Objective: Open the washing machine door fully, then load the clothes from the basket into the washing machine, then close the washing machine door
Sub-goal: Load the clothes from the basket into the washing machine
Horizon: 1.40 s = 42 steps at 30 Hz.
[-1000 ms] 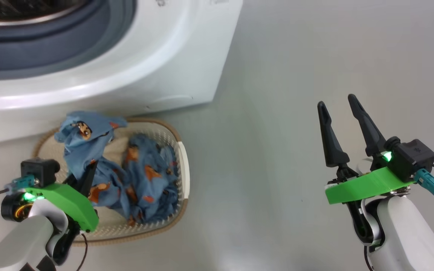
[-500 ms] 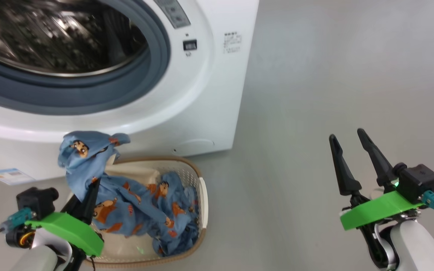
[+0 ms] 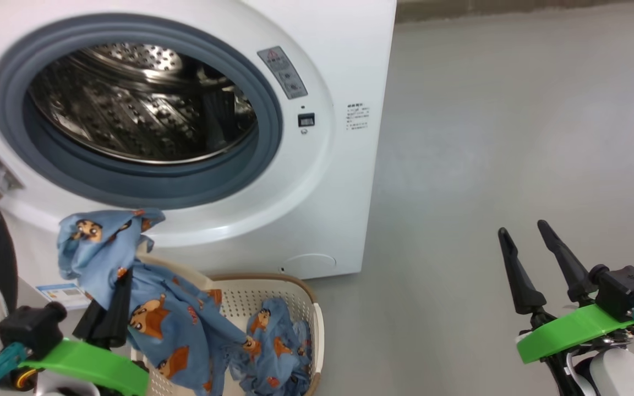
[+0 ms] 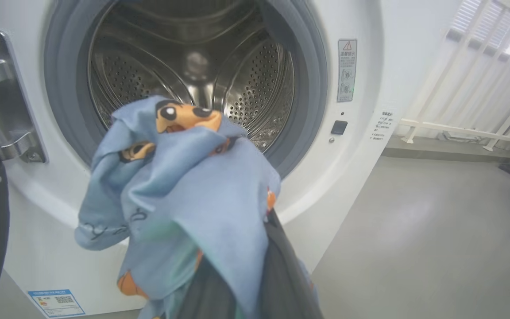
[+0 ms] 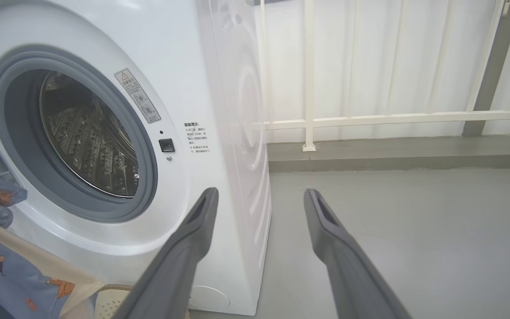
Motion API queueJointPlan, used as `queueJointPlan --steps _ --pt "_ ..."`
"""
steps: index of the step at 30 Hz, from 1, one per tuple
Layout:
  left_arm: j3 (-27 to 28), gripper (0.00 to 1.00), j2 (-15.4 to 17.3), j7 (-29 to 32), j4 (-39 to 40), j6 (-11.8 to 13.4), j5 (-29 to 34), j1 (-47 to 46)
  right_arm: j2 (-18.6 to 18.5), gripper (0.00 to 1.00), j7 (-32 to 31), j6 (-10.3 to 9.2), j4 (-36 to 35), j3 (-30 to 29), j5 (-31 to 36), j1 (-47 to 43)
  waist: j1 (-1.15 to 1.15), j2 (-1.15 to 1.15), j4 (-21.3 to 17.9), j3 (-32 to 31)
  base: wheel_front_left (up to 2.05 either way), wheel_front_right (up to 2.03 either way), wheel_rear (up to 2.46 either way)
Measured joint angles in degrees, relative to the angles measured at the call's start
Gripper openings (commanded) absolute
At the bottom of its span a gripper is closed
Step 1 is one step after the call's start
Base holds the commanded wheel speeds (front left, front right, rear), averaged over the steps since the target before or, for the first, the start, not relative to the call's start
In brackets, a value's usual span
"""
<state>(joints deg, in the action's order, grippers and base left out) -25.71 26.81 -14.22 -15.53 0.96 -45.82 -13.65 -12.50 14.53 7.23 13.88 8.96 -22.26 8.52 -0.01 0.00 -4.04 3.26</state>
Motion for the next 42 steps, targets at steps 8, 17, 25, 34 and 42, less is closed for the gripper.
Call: queueJointPlan --steps 8,17,25,34,42 --pt "1.7 0.0 1.1 -0.1 7.6 3.4 0.1 4.8 -1.2 1.0 0.0 0.0 -0.1 0.1 -2.0 -1.7 0.0 0.0 0.8 -2.8 0.0 0.0 0.0" --pt "2.5 0.0 2.4 0.2 10.8 5.0 -0.1 7.1 -2.0 1.0 0.0 0.0 -0.3 0.1 -2.5 -2.1 0.01 0.0 1.0 -3.4 0.0 0.0 0.0" --pt "2.5 0.0 2.4 0.2 11.4 5.5 -0.5 7.3 -2.3 1.0 0.0 0.0 -0.3 0.2 -2.5 -2.1 0.01 0.0 0.8 -3.4 0.0 0.0 0.0" --pt "2.4 0.0 2.2 0.2 11.4 5.3 -0.5 7.7 -2.4 1.0 0.0 0.0 -0.2 0.5 -2.5 -2.1 0.01 0.0 0.6 -3.0 0.0 0.0 0.0" --pt "1.6 0.0 1.4 1.2 8.1 2.2 -0.5 -0.7 -2.1 1.0 0.0 0.0 -0.4 1.6 -2.4 -2.0 0.01 0.0 -0.1 -0.8 0.0 0.0 0.0"
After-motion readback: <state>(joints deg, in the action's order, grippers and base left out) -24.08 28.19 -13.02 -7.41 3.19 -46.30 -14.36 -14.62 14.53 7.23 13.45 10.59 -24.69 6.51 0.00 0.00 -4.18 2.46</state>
